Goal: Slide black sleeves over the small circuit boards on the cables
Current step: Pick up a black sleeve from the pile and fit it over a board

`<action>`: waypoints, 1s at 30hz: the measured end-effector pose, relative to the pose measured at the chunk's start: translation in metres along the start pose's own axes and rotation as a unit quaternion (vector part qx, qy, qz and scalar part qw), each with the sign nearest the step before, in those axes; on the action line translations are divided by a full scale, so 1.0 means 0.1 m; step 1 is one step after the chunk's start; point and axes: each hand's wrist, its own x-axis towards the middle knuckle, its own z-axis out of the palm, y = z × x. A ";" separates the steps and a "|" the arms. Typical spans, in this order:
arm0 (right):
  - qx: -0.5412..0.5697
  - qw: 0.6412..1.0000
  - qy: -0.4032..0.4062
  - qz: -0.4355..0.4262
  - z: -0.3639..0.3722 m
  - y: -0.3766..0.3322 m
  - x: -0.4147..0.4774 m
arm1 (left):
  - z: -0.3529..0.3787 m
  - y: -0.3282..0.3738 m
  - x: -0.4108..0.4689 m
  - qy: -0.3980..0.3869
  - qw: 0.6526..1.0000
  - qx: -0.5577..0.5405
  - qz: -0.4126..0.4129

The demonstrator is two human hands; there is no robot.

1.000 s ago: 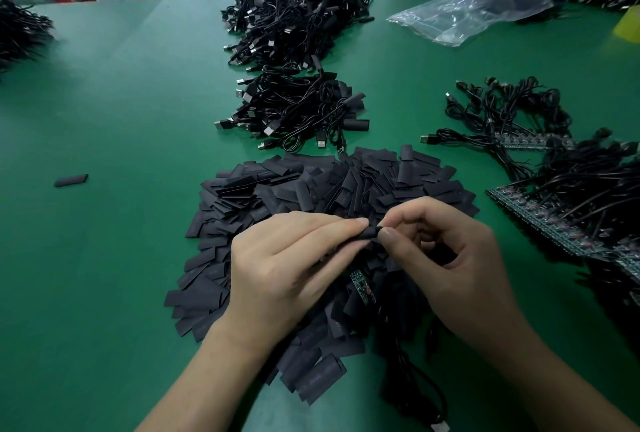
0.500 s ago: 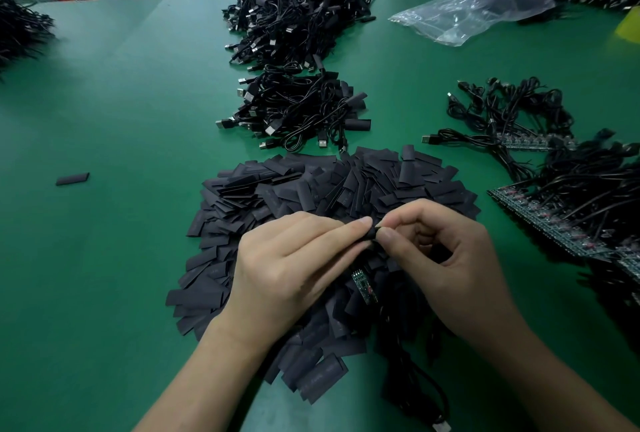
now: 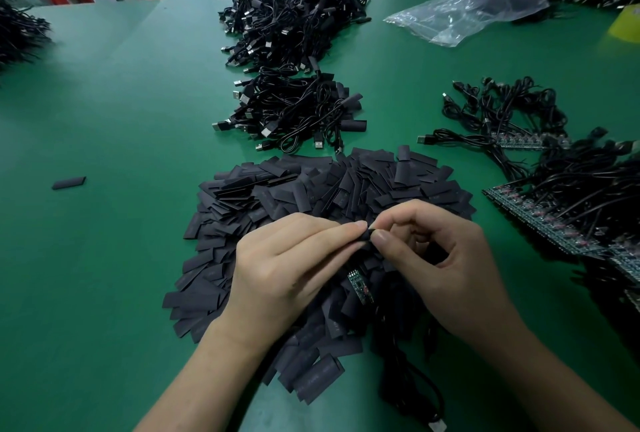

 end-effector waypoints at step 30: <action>-0.046 0.998 -0.008 -0.046 -0.08 0.02 0.04 | -0.08 -0.04 0.11 -0.153 0.854 -0.359 -0.345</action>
